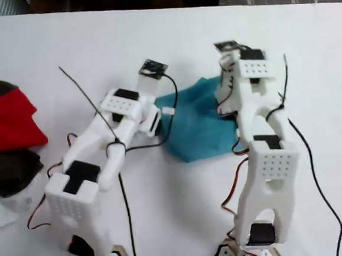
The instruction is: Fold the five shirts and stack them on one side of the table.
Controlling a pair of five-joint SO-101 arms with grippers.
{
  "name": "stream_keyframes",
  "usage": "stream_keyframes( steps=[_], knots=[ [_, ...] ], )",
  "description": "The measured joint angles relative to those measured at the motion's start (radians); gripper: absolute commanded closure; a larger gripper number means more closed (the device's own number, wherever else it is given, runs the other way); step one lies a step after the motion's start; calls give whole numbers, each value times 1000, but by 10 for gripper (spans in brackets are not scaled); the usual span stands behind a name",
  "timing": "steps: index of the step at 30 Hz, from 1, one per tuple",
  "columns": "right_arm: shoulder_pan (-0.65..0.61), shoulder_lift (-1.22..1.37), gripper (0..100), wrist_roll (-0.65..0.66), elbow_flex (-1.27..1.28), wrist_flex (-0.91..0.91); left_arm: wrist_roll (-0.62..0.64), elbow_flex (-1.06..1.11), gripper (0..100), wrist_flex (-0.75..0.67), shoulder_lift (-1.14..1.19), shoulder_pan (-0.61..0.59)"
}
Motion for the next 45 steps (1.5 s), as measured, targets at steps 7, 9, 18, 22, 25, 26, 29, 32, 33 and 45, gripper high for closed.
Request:
stream_keyframes(
  steps=[7,9,18,22,25,26,29,32,33,45],
  knots=[
    [60,-60,975,2,18,-25,0,0,823,0,0,0],
    [54,-104,970,2,18,-25,0,0,823,0,0,0],
    [-3,-275,752,2,21,-107,0,0,823,0,0,0],
    [-8,-229,779,2,20,-201,0,0,823,0,0,0],
    [-5,-152,801,2,20,-224,0,0,823,0,0,0],
    [-5,-129,804,2,9,-227,0,0,823,0,0,0],
    [-5,-71,807,2,-58,-227,0,0,823,0,0,0],
    [-6,-6,807,2,-161,-206,0,0,823,0,0,0],
    [-6,17,807,2,-199,-193,0,0,823,0,0,0],
    [-6,334,994,2,-712,31,0,0,823,0,0,0]
  ],
)
